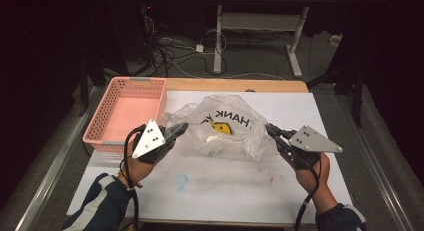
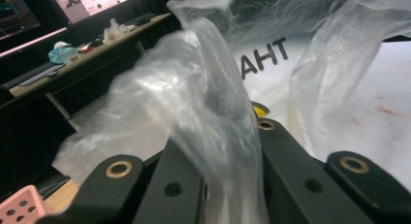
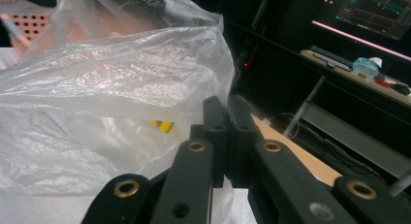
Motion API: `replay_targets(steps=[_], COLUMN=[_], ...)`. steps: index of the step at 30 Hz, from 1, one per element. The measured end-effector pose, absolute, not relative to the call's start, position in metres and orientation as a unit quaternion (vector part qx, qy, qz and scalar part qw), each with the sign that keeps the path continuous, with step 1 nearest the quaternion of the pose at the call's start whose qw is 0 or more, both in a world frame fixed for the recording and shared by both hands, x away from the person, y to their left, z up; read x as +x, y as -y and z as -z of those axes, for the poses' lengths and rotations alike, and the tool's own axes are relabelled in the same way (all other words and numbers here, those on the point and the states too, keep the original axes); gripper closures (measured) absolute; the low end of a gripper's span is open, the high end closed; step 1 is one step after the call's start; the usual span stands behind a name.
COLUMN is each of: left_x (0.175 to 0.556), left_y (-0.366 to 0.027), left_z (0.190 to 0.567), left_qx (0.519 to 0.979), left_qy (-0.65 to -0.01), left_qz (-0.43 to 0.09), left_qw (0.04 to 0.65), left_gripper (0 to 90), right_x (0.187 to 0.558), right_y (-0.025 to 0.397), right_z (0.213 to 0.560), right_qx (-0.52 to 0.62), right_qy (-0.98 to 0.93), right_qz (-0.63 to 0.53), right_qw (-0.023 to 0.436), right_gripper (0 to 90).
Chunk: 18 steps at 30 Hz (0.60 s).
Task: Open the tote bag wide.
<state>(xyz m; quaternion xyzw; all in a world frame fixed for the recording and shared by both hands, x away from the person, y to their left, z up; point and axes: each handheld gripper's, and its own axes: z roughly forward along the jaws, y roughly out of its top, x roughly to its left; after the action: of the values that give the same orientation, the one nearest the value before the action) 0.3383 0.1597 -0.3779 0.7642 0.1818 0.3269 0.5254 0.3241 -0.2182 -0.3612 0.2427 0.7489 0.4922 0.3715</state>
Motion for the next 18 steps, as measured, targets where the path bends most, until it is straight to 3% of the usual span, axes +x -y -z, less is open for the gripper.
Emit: replay_targets(steps=[11,18], left_x=[0.398,0.420], left_y=[-0.119,-0.105], left_z=[0.406,0.402], left_qx=[0.743,0.741], left_qy=[-0.225,-0.239], left_qz=[-0.322,-0.321], left_qw=[0.542,0.538], left_gripper=[87.7,87.7], right_x=[0.375,0.397], right_y=[0.214,0.206], right_z=[0.370,0.371], right_qx=[0.296,0.317], right_qy=[-0.737,-0.734], right_qz=[-0.488,-0.488], right_qw=[0.362,0.351], right_gripper=[90.0,90.0])
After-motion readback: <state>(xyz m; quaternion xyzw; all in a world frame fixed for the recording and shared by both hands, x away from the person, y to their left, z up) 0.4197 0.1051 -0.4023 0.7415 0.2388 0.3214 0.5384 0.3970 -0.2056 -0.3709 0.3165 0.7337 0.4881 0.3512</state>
